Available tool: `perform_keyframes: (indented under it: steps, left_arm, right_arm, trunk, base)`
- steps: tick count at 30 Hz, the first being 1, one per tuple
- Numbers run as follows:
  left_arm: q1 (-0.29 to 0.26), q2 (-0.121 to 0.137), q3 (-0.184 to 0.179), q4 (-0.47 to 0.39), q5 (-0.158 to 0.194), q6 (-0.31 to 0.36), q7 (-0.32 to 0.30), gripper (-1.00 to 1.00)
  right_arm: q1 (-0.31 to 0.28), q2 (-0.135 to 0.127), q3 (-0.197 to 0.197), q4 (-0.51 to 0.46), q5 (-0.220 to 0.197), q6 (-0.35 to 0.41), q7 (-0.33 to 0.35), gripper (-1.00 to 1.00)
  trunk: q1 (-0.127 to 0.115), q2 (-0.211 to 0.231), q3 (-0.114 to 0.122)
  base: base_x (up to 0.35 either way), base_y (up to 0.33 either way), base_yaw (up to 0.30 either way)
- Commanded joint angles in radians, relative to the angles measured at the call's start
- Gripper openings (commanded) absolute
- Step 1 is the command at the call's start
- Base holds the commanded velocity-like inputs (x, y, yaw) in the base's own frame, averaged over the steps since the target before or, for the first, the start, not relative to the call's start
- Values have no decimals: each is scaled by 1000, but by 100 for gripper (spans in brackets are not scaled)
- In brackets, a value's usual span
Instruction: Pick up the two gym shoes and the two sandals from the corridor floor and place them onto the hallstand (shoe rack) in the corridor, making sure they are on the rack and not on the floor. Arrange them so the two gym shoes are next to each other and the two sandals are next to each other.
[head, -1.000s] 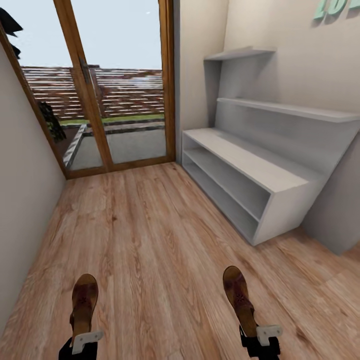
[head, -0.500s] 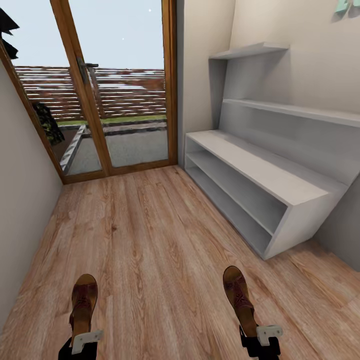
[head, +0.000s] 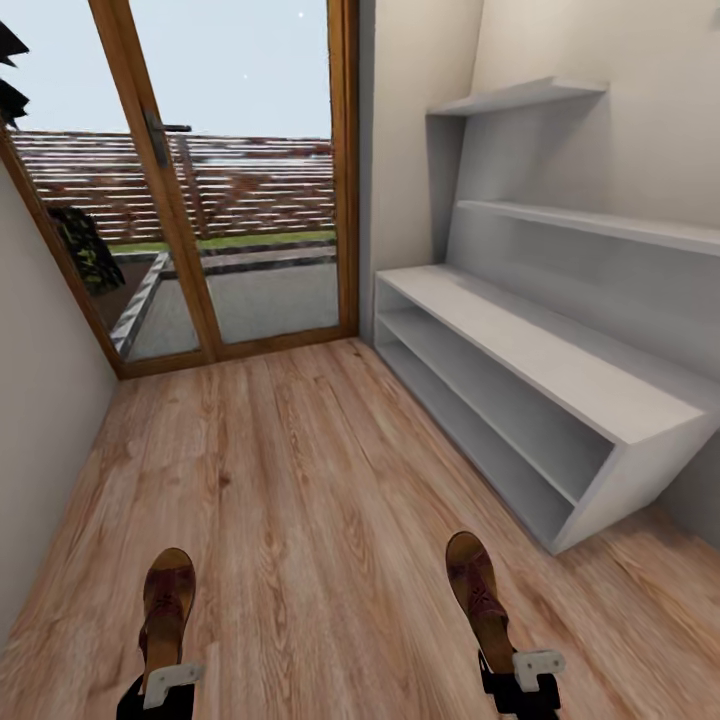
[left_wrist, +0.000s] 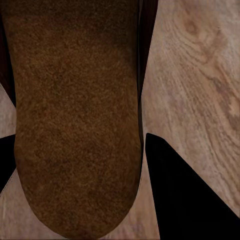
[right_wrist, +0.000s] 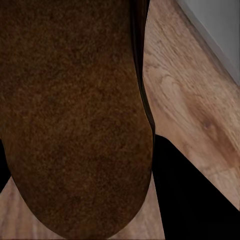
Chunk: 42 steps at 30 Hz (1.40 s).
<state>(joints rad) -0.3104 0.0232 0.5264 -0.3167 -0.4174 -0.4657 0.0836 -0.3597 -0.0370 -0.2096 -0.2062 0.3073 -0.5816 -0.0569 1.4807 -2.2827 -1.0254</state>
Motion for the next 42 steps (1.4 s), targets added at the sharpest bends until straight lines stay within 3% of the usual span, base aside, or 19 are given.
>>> perform_keyframes:
  steps: [1, 32, 42]
  left_arm:
    - [-1, 0, 4, 2, -14, -4, 7, -100]
    - [-1, -3, 3, 2, -14, -5, 7, -100]
    - [-1, -3, 3, 1, -14, -5, 7, -100]
  right_arm:
    - [-1, 0, -4, 1, 8, -3, -5, -100]
    - [-1, 0, -4, 0, 6, -3, -5, -100]
    - [-1, 0, -4, 1, 6, -3, -5, -100]
  trunk:
    - [0, 0, -1]
    - [0, 0, -1]
    - [0, 0, -1]
  base:
    - [335, 82, 0]
    - [333, 156, -2]
    - [329, 181, -197]
